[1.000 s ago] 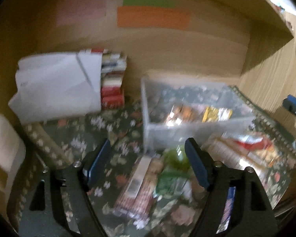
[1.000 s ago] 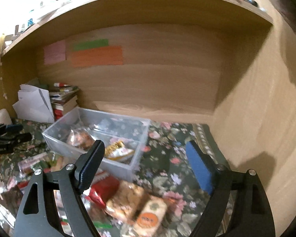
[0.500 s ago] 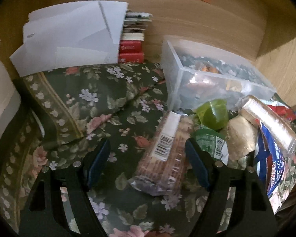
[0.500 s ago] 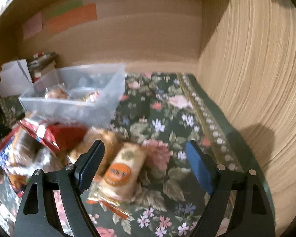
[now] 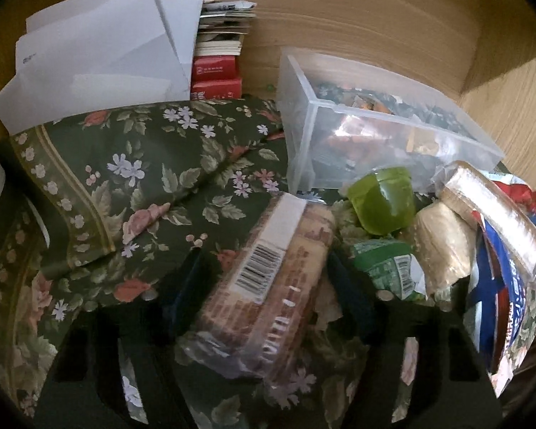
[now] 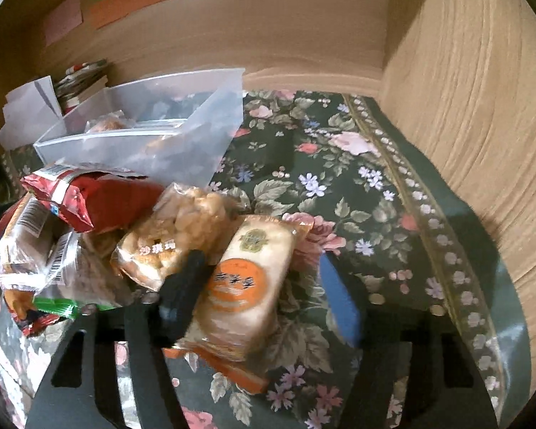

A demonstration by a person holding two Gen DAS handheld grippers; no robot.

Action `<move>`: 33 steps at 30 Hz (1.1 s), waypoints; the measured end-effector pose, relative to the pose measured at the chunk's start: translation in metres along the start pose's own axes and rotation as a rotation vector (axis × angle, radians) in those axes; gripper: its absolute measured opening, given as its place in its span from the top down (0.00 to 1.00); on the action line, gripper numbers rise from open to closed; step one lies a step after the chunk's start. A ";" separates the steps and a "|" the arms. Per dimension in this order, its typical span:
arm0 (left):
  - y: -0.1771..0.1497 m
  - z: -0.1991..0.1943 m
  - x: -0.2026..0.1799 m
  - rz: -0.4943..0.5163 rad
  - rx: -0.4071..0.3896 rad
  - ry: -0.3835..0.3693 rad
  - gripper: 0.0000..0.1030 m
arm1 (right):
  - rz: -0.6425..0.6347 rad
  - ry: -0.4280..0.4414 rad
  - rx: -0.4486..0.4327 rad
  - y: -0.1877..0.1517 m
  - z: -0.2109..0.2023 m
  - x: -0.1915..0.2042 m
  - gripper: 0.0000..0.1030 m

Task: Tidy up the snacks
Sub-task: 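Grasp the brown wafer pack with the left tool while the right tool grasps the orange-label cake pack, then carry the wafer pack and cake pack above the clear box with both tools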

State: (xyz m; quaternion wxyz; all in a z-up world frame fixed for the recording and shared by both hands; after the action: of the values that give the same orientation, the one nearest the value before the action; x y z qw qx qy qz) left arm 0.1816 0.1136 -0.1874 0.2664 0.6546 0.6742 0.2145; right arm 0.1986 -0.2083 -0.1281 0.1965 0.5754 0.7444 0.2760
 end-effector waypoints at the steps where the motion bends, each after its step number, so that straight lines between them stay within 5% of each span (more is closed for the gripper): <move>1: 0.000 0.001 -0.002 0.008 0.003 0.000 0.46 | 0.000 -0.001 0.001 0.000 0.001 0.000 0.58; 5: -0.002 -0.002 -0.007 0.036 0.004 0.006 0.57 | 0.000 -0.009 -0.012 -0.002 0.002 0.000 0.69; 14: 0.001 -0.035 -0.003 0.013 -0.065 0.031 0.57 | 0.040 -0.016 -0.082 0.004 -0.017 -0.015 0.70; 33: 0.071 -0.111 -0.039 0.030 -0.312 -0.053 0.57 | -0.013 0.049 -0.363 0.066 -0.082 0.012 0.70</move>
State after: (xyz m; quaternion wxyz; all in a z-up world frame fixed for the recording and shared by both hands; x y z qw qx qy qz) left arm 0.1655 0.0846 -0.0542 0.3793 0.6207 0.6156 0.3031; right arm 0.1947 -0.1999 -0.0232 0.2809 0.5189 0.6904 0.4185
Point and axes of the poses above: each gripper's, at about its wrist camera, not at the fingertips, and z roughly the way its jaws point, x to its left, y to its top, the point moved 1 cm from there along z, roughly the way its jaws point, and after that the axes turned 1 degree about -y, right-handed, at the moved point
